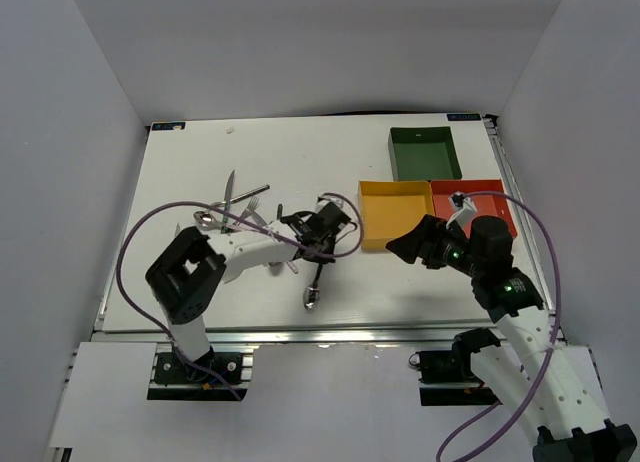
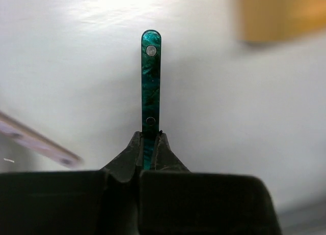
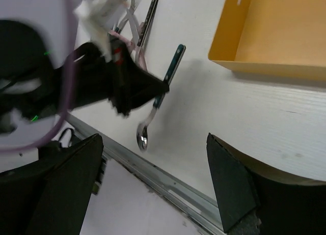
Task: Sort the eating utensils into containers
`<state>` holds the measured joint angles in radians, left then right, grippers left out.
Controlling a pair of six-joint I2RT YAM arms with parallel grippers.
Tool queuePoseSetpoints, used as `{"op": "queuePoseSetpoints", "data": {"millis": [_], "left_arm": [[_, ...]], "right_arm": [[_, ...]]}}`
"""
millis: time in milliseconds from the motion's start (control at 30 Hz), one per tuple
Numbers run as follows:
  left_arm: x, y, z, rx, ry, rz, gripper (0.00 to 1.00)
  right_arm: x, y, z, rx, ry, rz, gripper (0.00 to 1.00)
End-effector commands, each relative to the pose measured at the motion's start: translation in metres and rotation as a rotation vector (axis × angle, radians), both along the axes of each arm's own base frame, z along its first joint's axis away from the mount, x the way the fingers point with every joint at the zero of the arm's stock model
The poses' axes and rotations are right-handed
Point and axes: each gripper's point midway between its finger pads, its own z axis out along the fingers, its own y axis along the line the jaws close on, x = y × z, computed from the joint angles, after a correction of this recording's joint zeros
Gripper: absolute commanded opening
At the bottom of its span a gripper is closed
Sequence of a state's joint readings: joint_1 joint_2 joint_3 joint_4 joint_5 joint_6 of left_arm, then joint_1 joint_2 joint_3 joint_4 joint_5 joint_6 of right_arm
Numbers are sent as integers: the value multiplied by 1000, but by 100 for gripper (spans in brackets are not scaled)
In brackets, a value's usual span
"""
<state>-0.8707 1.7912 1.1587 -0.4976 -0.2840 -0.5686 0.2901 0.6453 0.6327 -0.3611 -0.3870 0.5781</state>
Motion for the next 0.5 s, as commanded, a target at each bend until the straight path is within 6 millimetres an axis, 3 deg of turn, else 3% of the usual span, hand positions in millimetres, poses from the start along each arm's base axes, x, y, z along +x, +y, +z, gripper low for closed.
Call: {"op": "queuePoseSetpoints", "data": {"millis": [0, 33, 67, 133, 333, 467], "left_arm": [[-20, -62, 89, -334, -85, -79, 0], [-24, -75, 106, -416, -106, -101, 0], [-31, -77, 104, -445, -94, -119, 0], [-40, -92, 123, -558, -97, -159, 0], [-57, -103, 125, -662, -66, -208, 0], [-60, -109, 131, -708, -64, -229, 0]], "right_arm": [[16, 23, 23, 234, -27, 0, 86], [18, 24, 15, 260, 14, -22, 86], [22, 25, 18, 277, 3, -32, 86], [32, 25, 14, 283, 30, -77, 86], [47, 30, 2, 290, 69, -131, 84], [48, 49, -5, 262, 93, -79, 79]]}}
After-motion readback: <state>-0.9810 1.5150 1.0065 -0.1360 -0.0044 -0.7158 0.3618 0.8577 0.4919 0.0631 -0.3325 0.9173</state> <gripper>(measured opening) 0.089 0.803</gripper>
